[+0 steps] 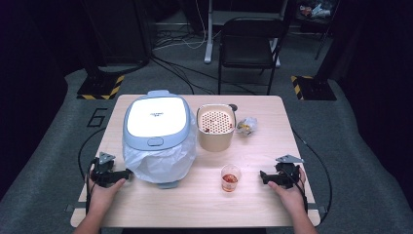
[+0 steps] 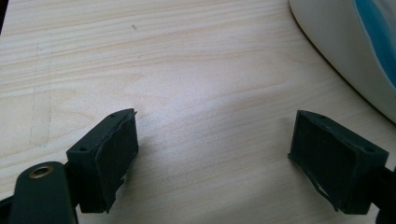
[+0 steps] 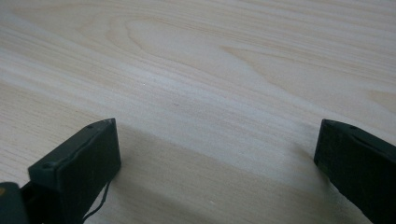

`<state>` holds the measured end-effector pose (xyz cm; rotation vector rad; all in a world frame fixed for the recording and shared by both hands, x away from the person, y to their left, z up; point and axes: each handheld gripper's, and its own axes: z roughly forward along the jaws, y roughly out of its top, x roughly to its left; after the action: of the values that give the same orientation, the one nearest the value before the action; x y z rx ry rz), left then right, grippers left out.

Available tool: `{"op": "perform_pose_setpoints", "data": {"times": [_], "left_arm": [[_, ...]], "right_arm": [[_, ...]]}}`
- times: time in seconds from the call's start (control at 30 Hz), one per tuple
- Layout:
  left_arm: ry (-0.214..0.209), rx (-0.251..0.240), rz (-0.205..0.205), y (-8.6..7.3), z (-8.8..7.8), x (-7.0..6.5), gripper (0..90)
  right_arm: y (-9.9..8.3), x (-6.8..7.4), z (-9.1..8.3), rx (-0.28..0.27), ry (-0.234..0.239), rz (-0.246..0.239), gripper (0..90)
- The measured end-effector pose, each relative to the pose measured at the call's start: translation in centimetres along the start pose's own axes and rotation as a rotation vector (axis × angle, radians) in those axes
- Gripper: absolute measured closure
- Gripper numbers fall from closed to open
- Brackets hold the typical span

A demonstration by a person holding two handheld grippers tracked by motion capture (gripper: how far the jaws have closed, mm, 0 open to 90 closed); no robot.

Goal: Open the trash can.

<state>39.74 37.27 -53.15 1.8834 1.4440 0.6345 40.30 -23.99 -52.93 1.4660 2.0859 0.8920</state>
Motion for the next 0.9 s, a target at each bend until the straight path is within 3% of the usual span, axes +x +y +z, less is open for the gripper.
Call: {"op": "perform_pose_setpoints", "data": {"times": [0.43, 0.9], "left_arm": [[-0.012, -0.003, 0.012, 0.0, 0.0, -0.04, 15.9], [-0.016, -0.013, 0.021, -0.22, -0.44, -0.18, 27.5]], "right_arm": [[0.06, -0.07, 0.08, 0.0, 0.005, -0.011, 0.0], [0.08, 0.0, 0.09, 0.001, -0.004, -0.005, 0.0]]}}
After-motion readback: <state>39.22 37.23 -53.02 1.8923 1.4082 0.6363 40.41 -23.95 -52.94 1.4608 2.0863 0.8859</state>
